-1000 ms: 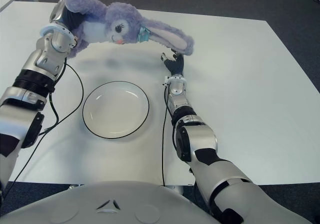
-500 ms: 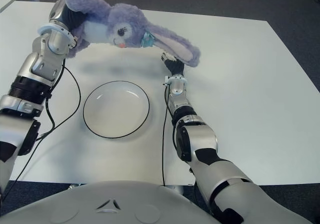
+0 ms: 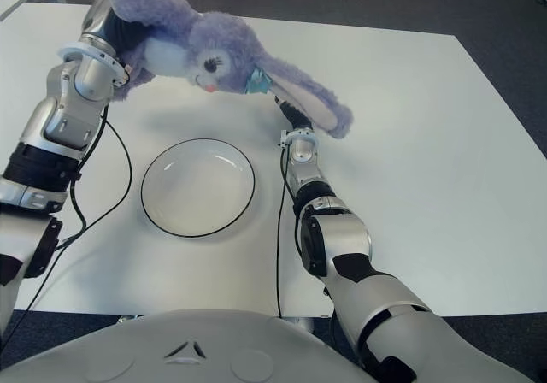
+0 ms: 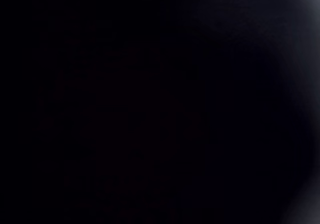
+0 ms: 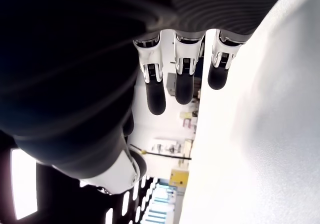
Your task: Put the doll into the plate.
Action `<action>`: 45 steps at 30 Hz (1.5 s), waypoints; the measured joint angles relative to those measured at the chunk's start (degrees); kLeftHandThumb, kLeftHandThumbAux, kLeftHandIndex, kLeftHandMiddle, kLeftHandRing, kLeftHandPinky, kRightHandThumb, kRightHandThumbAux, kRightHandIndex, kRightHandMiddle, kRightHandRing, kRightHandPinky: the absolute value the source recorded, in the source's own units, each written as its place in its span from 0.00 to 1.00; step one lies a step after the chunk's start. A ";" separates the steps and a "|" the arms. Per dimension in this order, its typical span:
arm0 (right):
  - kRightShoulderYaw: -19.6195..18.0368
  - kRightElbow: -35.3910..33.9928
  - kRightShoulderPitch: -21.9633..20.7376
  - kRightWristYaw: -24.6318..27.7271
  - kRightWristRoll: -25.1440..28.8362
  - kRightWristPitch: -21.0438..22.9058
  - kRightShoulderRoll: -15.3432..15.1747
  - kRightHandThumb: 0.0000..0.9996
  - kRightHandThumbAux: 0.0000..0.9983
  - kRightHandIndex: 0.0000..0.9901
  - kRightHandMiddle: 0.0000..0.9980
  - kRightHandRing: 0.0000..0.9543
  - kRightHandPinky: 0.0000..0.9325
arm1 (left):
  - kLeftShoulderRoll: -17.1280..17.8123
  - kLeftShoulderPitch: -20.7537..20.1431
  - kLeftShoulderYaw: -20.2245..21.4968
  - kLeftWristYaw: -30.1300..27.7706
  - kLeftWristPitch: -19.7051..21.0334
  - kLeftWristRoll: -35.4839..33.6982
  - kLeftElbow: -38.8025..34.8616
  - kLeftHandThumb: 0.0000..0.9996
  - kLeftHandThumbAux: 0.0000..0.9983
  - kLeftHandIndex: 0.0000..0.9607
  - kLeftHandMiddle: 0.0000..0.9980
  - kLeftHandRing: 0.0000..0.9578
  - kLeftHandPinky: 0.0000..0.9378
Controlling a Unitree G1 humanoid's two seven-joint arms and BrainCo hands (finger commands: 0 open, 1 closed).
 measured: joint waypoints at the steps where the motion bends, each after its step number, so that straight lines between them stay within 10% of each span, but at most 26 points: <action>1: 0.00 0.00 0.00 0.00 0.00 0.00 0.00 0.50 0.87 0.30 0.18 0.11 0.09 | 0.14 0.38 0.08 -0.31 0.12 0.17 -0.80 0.98 0.61 0.82 0.85 0.89 0.92; 45: -0.04 0.09 0.07 0.01 -0.11 0.33 -0.36 0.53 0.86 0.31 0.18 0.12 0.09 | 1.33 18.54 3.35 -11.31 6.74 1.20 -29.67 0.96 0.62 0.81 0.85 0.88 0.88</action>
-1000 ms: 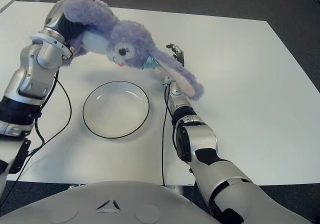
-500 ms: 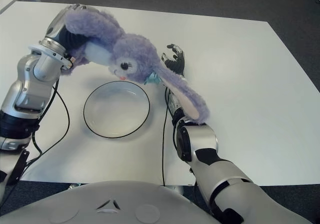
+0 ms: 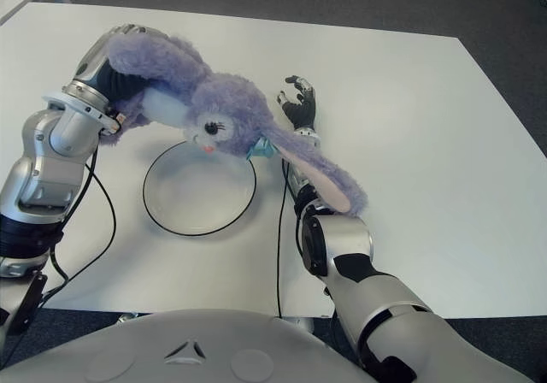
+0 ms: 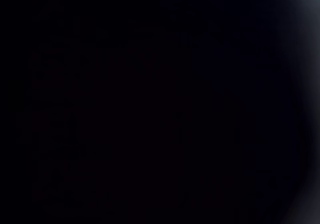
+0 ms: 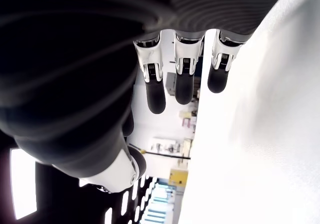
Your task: Put the doll into the plate.
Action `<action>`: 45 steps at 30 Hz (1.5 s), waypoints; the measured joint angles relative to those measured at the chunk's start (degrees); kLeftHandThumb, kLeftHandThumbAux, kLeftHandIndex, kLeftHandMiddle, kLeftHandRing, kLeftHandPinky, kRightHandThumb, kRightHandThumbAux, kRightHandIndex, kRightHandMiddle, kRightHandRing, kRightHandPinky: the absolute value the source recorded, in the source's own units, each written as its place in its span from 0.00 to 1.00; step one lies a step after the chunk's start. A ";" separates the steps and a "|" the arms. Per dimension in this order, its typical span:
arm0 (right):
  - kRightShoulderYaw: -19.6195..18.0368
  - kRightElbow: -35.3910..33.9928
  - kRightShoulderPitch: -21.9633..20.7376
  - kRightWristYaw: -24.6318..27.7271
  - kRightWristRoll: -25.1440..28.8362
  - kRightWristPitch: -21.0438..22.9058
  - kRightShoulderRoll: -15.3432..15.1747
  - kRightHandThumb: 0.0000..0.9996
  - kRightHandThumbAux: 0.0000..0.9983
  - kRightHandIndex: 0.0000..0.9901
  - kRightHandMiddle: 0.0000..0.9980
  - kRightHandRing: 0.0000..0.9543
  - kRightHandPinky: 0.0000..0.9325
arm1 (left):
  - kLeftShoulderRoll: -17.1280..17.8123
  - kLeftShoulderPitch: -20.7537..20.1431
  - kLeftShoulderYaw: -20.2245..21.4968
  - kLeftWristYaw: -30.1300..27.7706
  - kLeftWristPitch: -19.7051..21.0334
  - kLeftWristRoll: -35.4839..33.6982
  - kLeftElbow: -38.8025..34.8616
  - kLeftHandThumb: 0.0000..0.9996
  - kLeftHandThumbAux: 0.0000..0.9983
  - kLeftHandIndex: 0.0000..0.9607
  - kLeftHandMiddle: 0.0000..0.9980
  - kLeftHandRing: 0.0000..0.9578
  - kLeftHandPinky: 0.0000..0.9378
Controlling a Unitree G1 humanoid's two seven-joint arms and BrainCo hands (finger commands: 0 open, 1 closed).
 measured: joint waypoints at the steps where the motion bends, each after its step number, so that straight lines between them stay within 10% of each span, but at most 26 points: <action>1: -0.01 0.00 0.00 0.00 0.00 0.00 0.00 0.53 0.86 0.31 0.18 0.12 0.09 | -0.16 0.29 0.00 -0.12 0.29 0.00 -0.28 0.96 0.62 0.81 0.85 0.88 0.88; 45: -0.35 0.00 0.14 0.48 0.41 0.00 -0.19 0.53 0.87 0.32 0.20 0.14 0.10 | -13.18 12.22 -0.14 2.49 3.89 -0.19 -1.62 0.95 0.63 0.83 0.86 0.89 0.93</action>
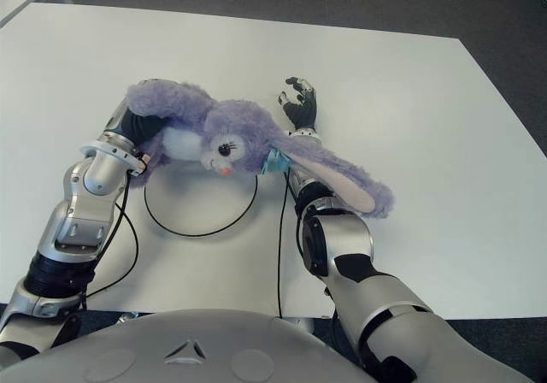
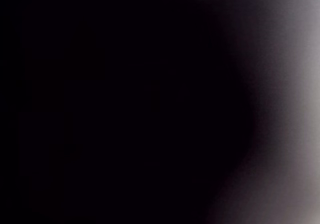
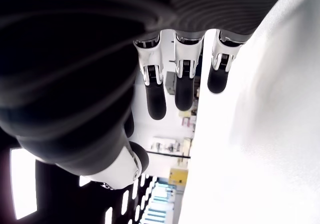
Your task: Put the doll into the plate.
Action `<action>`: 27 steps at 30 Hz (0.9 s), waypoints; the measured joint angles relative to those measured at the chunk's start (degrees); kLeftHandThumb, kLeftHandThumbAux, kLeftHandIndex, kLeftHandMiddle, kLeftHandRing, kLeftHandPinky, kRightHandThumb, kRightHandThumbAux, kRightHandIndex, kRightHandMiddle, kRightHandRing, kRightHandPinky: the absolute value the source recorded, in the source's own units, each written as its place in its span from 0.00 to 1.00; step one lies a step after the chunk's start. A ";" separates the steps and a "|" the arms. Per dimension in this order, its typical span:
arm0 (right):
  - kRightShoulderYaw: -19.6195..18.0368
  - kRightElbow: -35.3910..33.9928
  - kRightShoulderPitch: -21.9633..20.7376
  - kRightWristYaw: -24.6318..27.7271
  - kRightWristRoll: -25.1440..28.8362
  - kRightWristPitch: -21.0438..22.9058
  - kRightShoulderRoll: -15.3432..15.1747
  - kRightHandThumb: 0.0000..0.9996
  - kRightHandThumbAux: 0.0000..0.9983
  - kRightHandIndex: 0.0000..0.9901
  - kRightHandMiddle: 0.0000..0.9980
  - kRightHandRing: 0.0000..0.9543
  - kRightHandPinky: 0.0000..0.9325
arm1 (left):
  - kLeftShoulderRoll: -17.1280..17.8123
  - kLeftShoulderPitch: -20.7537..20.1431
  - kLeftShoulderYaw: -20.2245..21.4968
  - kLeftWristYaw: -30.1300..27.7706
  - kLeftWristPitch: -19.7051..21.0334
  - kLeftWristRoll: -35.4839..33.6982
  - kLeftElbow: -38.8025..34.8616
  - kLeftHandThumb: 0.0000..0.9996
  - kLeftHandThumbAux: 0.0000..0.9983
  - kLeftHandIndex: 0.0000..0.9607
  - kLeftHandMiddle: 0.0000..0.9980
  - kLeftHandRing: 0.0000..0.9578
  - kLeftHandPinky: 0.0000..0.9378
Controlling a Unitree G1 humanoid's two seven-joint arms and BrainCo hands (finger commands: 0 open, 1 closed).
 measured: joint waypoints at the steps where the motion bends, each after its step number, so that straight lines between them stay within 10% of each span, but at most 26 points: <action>1: 0.00 0.00 0.00 0.00 0.00 0.00 -0.01 0.53 0.87 0.32 0.20 0.14 0.10 | -0.18 0.13 0.00 0.07 -0.04 -0.01 0.01 0.95 0.63 0.83 0.86 0.89 0.93; 27: 0.00 0.00 0.06 0.14 0.04 0.00 -0.02 0.54 0.87 0.32 0.22 0.16 0.12 | -3.41 6.19 -0.06 3.76 -5.89 -0.39 -0.03 0.94 0.64 0.83 0.86 0.90 0.93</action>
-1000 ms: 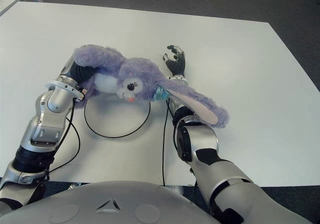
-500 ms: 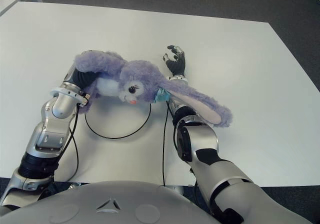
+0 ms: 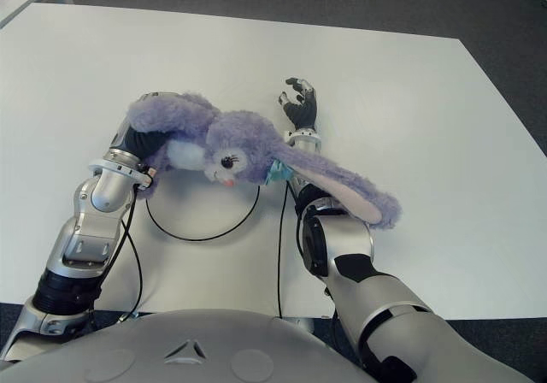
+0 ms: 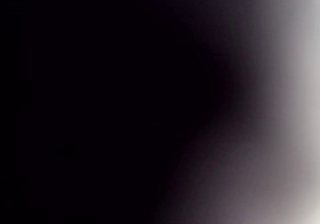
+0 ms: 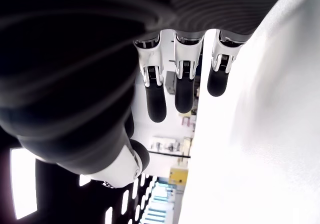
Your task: Put the doll into the plate.
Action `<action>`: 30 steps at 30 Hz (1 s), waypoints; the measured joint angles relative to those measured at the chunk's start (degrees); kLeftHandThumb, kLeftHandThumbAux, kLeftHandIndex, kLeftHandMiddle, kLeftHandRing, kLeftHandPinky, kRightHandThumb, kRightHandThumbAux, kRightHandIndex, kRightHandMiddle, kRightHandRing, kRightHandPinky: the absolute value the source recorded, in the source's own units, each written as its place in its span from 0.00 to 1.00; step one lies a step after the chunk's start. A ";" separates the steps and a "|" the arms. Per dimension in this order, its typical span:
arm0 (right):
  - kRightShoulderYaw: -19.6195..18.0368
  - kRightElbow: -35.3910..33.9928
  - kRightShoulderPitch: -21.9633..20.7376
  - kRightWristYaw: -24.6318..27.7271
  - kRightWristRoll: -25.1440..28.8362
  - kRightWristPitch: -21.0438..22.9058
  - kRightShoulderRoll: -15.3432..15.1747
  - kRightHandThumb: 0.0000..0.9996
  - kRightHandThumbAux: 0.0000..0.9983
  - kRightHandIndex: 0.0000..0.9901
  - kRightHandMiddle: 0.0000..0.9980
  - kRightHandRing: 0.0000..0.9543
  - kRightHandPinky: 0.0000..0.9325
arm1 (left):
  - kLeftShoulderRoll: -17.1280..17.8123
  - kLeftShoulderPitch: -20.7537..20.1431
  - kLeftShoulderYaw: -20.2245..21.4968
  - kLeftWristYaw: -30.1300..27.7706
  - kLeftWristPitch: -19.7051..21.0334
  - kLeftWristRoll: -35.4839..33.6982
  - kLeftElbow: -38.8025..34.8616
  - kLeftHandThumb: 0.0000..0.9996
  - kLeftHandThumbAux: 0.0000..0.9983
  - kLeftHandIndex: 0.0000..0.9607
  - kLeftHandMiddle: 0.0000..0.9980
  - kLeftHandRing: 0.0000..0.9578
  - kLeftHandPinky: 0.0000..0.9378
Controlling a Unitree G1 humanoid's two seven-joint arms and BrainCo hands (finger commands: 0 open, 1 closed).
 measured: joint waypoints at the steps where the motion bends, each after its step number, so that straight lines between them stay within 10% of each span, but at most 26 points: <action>1: 0.00 0.00 0.00 0.01 0.00 0.00 0.00 0.54 0.87 0.32 0.22 0.16 0.12 | -0.08 0.33 0.00 0.13 -0.30 0.00 -0.02 0.94 0.64 0.83 0.86 0.90 0.93; 15: 0.00 0.00 0.02 0.24 0.02 0.00 0.00 0.56 0.87 0.32 0.22 0.16 0.13 | -0.43 3.57 -0.37 2.19 -4.84 1.76 -0.52 0.82 0.68 0.94 0.95 0.95 0.96; 30: 0.00 0.00 0.06 0.29 0.11 0.00 0.07 0.53 0.87 0.30 0.21 0.15 0.13 | 0.90 7.01 -0.37 2.33 -8.35 3.00 -1.46 0.45 0.53 0.61 0.79 0.81 0.80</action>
